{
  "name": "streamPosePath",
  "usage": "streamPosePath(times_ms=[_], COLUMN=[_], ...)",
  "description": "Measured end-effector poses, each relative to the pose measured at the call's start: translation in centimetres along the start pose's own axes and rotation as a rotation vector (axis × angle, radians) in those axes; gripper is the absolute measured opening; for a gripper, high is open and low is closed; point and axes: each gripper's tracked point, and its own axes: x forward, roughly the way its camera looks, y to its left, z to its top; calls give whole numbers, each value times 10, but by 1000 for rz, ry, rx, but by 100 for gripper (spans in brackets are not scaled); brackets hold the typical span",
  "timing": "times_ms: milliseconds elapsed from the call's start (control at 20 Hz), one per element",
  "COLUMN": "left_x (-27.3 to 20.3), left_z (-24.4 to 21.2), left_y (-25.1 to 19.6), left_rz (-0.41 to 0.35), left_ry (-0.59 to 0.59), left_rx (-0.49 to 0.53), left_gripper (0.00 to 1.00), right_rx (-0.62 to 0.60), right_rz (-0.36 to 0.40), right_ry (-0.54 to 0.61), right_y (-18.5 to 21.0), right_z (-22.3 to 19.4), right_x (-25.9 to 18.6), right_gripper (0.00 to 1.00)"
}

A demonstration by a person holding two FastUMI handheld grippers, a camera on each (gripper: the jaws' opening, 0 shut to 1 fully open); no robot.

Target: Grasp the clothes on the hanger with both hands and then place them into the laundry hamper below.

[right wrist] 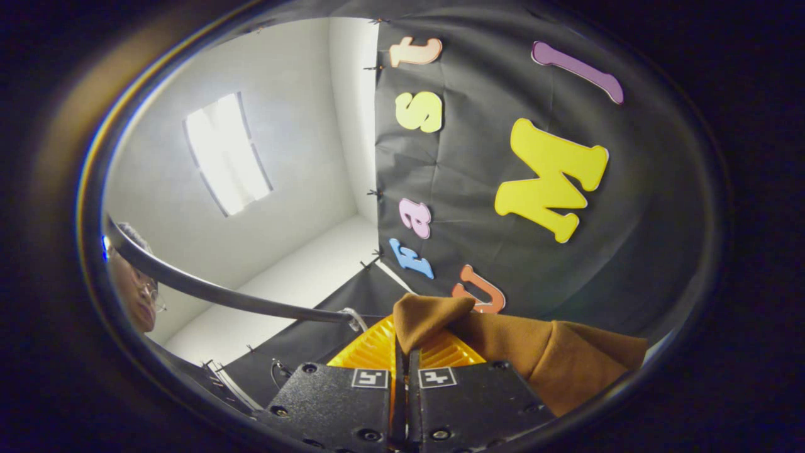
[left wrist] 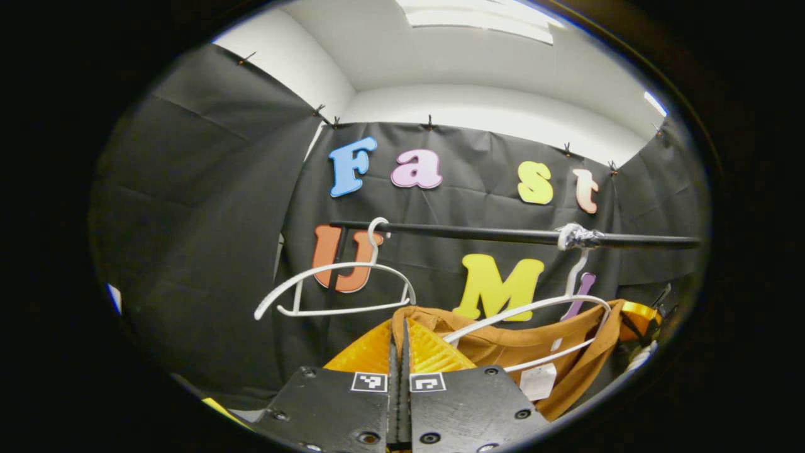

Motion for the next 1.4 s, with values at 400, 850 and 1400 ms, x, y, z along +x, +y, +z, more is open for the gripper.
streamPosePath(times_ms=[400, 850, 1400], left_x=[8, 11, 12], left_z=[-1, -42, -30], left_y=[11, 24, 22], left_rz=[-137, -186, -234], left_ry=[79, 203, 188], left_rx=[-318, -537, -490], left_gripper=[5, 0, 0], right_rx=[78, 257, 250], right_rz=[23, 1, 126], right_ry=[-73, -180, -116], right_y=[-1, -28, 18], right_z=[23, 41, 58], right_x=[-6, -20, 8], right_gripper=[4, 4, 4])
